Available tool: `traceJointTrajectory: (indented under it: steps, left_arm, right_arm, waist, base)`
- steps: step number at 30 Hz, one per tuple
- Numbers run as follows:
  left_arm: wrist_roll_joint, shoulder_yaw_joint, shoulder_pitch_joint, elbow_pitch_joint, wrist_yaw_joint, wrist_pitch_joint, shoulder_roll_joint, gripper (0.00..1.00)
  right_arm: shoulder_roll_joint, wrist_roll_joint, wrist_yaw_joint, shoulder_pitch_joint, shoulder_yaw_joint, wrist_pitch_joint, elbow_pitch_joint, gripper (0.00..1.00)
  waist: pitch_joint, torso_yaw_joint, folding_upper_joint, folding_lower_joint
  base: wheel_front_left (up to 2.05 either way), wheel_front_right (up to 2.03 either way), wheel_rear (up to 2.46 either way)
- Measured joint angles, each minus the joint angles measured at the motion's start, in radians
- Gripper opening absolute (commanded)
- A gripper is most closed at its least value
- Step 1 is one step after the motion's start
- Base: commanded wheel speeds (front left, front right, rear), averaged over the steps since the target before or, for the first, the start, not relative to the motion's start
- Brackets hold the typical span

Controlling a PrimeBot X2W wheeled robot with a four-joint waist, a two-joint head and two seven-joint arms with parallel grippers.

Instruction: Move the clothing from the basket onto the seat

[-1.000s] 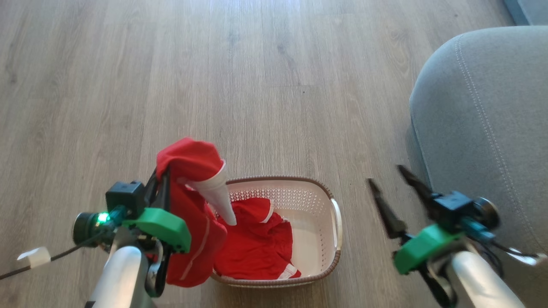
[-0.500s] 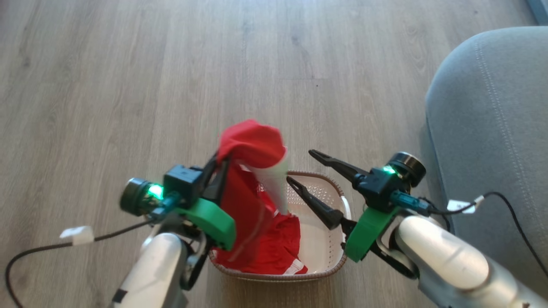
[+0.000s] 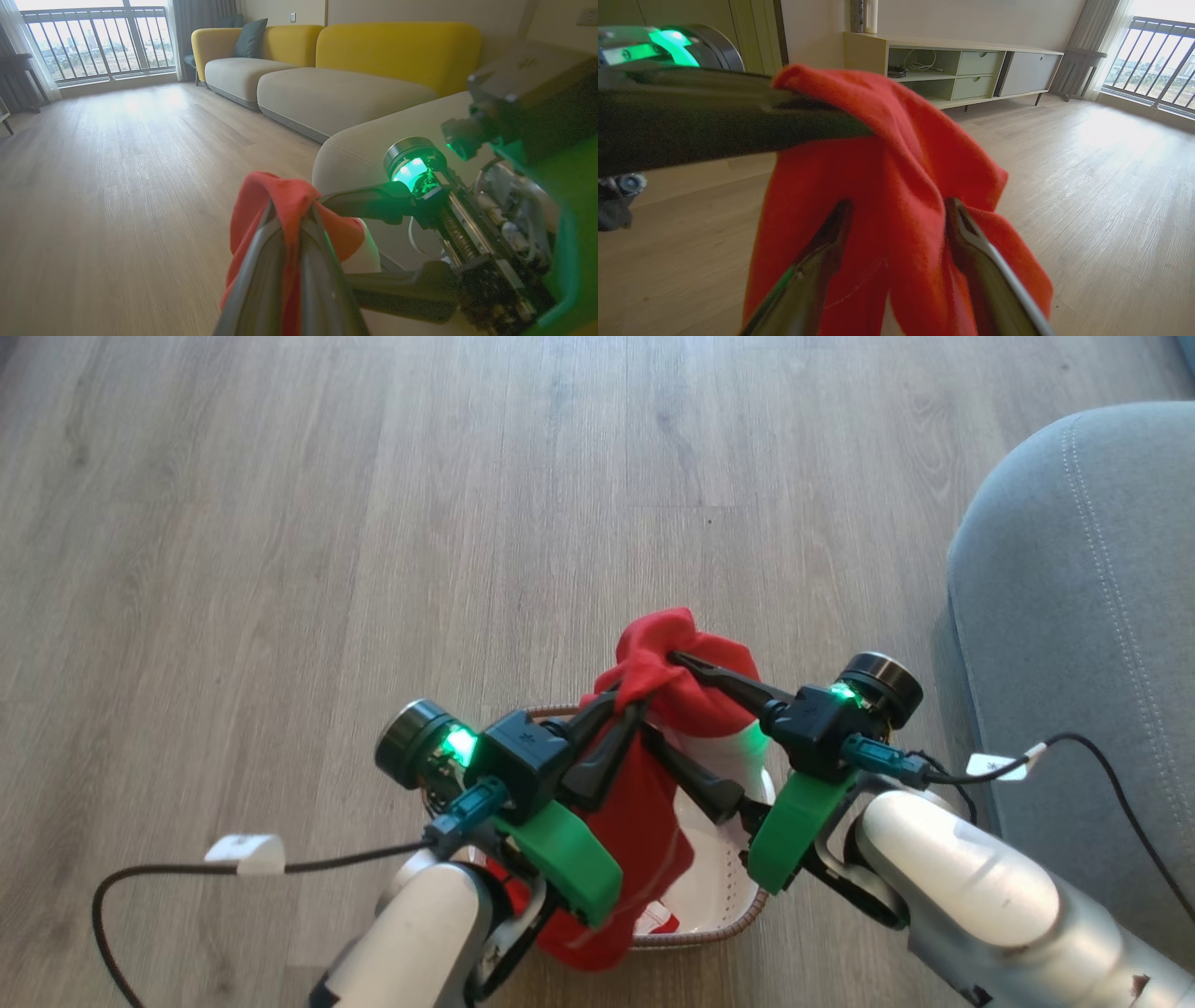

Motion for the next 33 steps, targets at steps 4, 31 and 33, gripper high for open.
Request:
traceJointTrajectory:
  steps: [4, 31, 33]
  left_arm:
    - [-0.014, -0.02, 0.004, -0.041, -0.009, 0.024, 0.0, 0.0]
    - [-0.015, -0.045, 0.018, 0.258, 0.001, -0.181, 0.003, 1.0]
    - [-0.019, -0.054, 0.018, 0.261, 0.001, -0.185, 0.001, 1.0]
  right_arm:
    - [0.004, 0.035, 0.0, 0.001, 0.004, 0.0, 0.011, 0.0]
    - [-0.051, 0.128, 0.0, 0.171, -0.404, 0.0, -0.149, 0.0]
    - [-0.052, 0.128, 0.0, 0.18, -0.416, 0.0, -0.152, 0.0]
  waist:
    - [0.0, -0.003, 0.0, 0.0]
    - [0.019, -0.249, 0.0, 0.0]
    - [0.02, -0.264, 0.0, 0.0001]
  base:
    - [0.0, 0.0, 0.0]
    - [0.0, 0.0, 0.0]
    - [0.0, 0.0, 0.0]
